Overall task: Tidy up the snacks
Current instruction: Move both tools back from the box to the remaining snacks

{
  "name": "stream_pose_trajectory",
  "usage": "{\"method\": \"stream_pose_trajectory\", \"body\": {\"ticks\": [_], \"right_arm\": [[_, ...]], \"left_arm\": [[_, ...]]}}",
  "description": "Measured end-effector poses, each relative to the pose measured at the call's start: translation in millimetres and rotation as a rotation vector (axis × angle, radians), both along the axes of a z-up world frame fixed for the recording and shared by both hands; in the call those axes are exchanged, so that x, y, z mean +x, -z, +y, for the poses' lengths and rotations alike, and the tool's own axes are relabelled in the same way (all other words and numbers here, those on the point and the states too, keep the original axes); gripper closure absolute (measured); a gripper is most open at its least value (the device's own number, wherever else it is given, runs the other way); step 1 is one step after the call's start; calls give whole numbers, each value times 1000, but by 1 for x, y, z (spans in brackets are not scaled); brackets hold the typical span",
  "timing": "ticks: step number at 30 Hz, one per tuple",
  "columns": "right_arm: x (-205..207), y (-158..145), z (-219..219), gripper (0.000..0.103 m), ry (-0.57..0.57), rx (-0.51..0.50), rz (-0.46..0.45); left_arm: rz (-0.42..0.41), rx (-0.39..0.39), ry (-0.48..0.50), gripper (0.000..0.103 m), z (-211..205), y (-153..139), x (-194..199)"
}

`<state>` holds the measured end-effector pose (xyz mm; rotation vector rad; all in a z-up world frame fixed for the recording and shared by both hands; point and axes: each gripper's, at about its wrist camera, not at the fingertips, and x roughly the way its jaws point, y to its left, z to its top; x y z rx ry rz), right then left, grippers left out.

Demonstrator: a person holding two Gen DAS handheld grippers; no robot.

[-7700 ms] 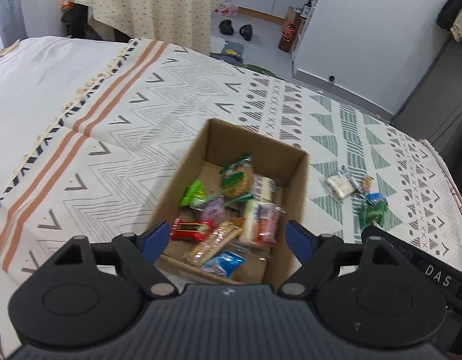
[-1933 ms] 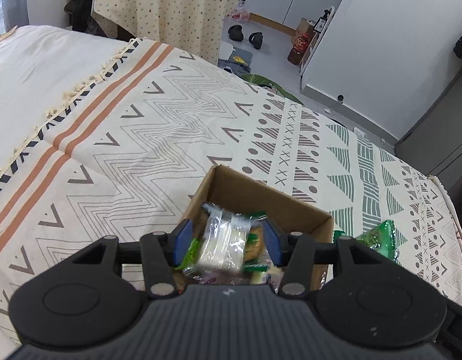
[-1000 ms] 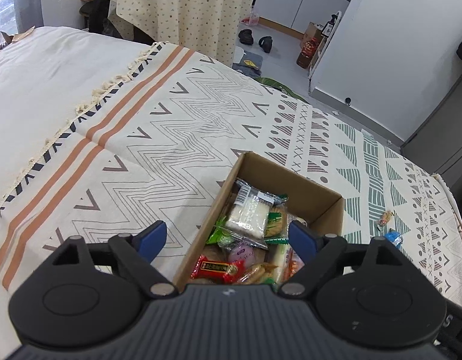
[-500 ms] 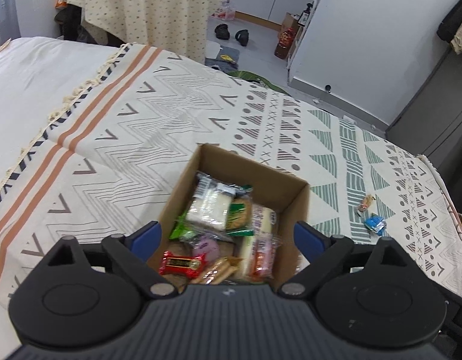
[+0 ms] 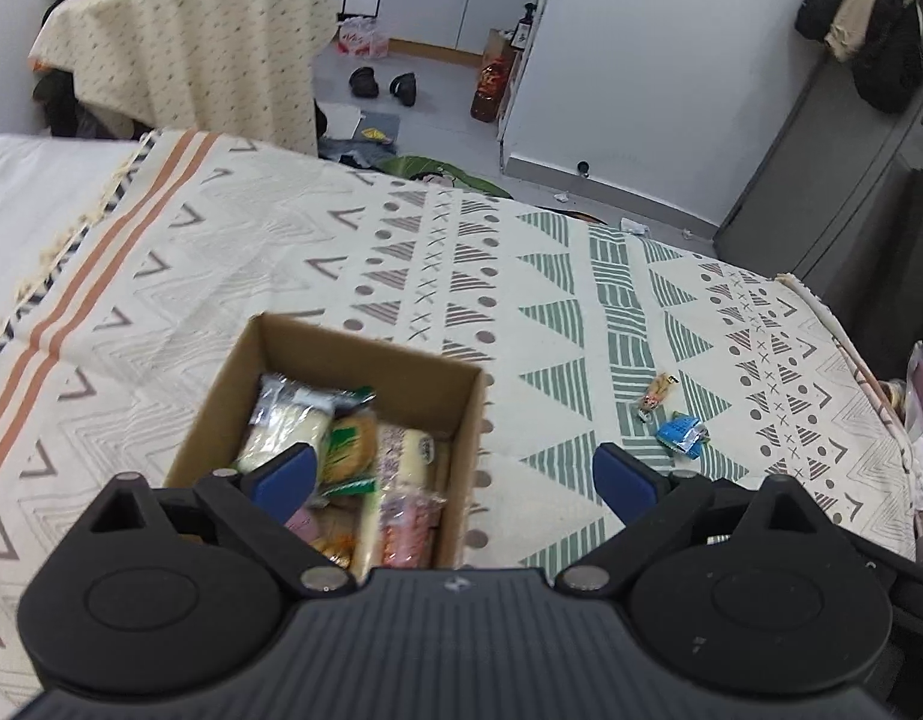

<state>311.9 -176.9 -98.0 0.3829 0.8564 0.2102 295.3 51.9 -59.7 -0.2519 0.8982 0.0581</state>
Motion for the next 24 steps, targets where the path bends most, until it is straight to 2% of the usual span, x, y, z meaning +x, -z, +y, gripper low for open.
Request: {"method": "stream_pose_trajectory", "body": {"ticks": [4,7,10,19,24], "right_arm": [[4,5,-16,25,29,17,-7],[7,9,-27,5,51,18,-13],[11,15,-38,0,71,29,-5],[25,37,-66,1,115,59,11],[34,53,-82,9,147,98,23]], "left_arm": [[12,3,12,1,-14,4,10],[25,2,22,0,-25,8,18],[38,-2,40,0,-36,13,24],[35,-13,78,0,-72,22,47],[31,1,107,0,-92,29,64]]}}
